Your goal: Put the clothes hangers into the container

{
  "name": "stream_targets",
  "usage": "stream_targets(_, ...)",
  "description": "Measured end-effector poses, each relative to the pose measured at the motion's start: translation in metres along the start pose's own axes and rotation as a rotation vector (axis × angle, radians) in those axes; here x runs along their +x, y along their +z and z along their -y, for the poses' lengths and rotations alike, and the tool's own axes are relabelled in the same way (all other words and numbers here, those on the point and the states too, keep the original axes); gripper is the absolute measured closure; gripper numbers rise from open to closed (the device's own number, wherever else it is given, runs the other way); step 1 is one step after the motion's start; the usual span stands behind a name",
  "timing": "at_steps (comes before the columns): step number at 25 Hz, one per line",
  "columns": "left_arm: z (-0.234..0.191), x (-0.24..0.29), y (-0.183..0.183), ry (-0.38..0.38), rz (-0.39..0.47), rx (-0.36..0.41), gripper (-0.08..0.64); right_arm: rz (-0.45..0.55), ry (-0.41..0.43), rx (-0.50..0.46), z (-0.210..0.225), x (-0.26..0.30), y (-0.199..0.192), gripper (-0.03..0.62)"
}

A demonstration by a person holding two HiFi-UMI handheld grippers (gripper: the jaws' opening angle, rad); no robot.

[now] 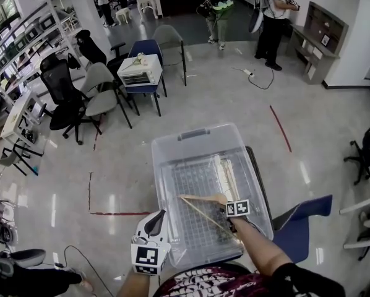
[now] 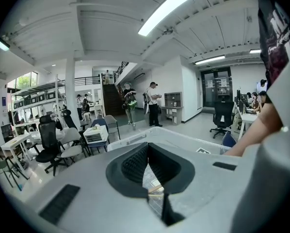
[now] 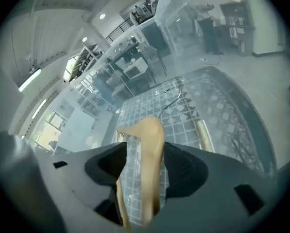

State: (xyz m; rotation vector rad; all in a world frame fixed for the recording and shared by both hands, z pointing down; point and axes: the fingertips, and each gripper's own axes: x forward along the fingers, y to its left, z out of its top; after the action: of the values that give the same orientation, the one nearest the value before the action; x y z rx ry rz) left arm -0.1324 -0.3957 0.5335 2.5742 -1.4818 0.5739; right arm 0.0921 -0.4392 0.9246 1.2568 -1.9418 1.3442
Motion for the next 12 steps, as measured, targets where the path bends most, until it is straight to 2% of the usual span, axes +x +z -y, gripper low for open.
stream_targets(4, 0.005, 0.003, 0.007, -0.013, 0.022, 0.001, 0.552, -0.050, -0.082, -0.117, -0.004, -0.023, 0.000, 0.295)
stream_targets(6, 0.012, 0.004, 0.010, -0.028, 0.031, -0.001, 0.552, -0.025, -0.084, -0.149, -0.010, -0.040, 0.004, 0.278)
stream_targets(8, 0.017, 0.005, 0.014, -0.040, 0.043, 0.000, 0.552, 0.030, -0.050, -0.169, -0.023, -0.062, 0.015, 0.280)
stream_targets(9, 0.020, 0.006, 0.016, -0.043, 0.051, -0.001, 0.552, 0.067, -0.024, -0.187, -0.033, -0.076, 0.022, 0.293)
stream_targets(12, 0.027, 0.007, 0.023, -0.049, 0.075, -0.026, 0.552, 0.209, 0.055, -0.276, -0.067, -0.132, 0.046, 0.423)
